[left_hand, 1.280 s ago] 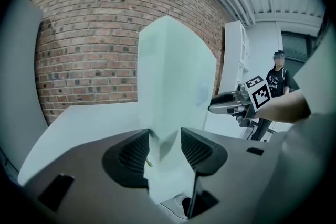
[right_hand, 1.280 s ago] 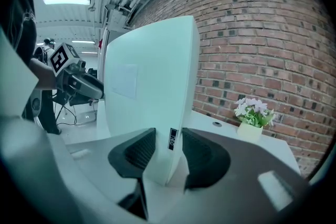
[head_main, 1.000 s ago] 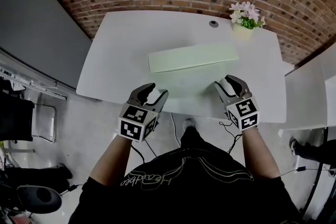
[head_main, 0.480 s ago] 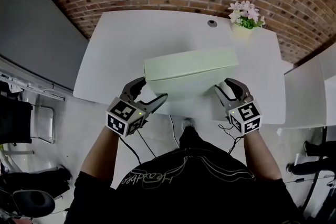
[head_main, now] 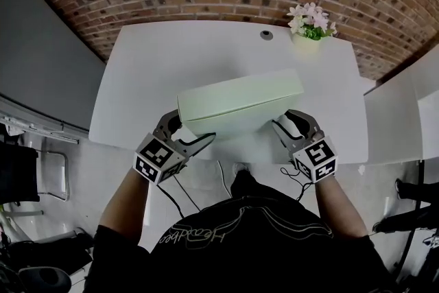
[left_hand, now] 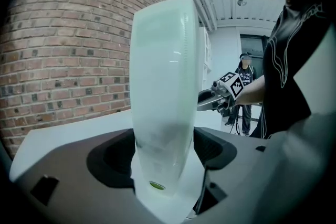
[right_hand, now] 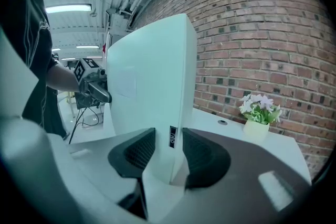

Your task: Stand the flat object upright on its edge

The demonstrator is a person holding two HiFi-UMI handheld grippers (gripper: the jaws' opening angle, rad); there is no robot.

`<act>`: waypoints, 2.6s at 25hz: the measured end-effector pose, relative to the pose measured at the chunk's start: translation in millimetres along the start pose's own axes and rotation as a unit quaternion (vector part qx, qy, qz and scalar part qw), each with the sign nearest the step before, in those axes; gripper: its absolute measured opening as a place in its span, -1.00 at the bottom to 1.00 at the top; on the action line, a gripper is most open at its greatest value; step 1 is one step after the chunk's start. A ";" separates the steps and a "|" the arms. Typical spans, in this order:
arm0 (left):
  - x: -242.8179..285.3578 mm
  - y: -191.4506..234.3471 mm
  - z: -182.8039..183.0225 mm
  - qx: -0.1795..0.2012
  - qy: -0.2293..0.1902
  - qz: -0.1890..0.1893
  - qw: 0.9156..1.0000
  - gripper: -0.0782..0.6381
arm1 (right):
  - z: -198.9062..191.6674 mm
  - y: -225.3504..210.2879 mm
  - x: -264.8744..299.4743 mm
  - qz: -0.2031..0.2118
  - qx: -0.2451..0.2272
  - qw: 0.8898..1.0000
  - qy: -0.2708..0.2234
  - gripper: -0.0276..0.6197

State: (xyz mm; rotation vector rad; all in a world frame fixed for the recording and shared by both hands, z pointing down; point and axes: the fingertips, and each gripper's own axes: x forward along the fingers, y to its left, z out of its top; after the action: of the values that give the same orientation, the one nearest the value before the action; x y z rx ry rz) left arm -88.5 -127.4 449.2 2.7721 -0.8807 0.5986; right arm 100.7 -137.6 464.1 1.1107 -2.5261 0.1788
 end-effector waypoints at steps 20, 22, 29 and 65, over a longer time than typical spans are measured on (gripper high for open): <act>-40.6 7.4 -24.2 -0.077 0.042 0.153 0.984 0.13 | 12.1 40.7 -7.6 0.028 0.053 0.998 -0.028 -0.40; -47.9 7.6 -27.6 -0.085 0.044 0.171 0.981 0.13 | 12.8 51.3 -8.3 0.038 0.053 0.997 -0.028 -0.40; -71.7 7.1 -37.0 -0.112 0.038 0.230 0.966 0.13 | 17.8 80.5 -14.8 0.062 0.072 0.995 -0.037 -0.60; -26.0 104.9 -12.3 -0.205 0.025 0.445 0.871 0.11 | 30.7 5.6 35.1 0.119 0.090 0.989 -0.021 -0.90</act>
State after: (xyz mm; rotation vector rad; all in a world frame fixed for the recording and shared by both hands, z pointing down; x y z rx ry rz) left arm -173.1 -195.6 453.5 1.8515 -2.0046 0.4960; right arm 66.1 -165.9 449.6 0.8804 -2.7190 0.4608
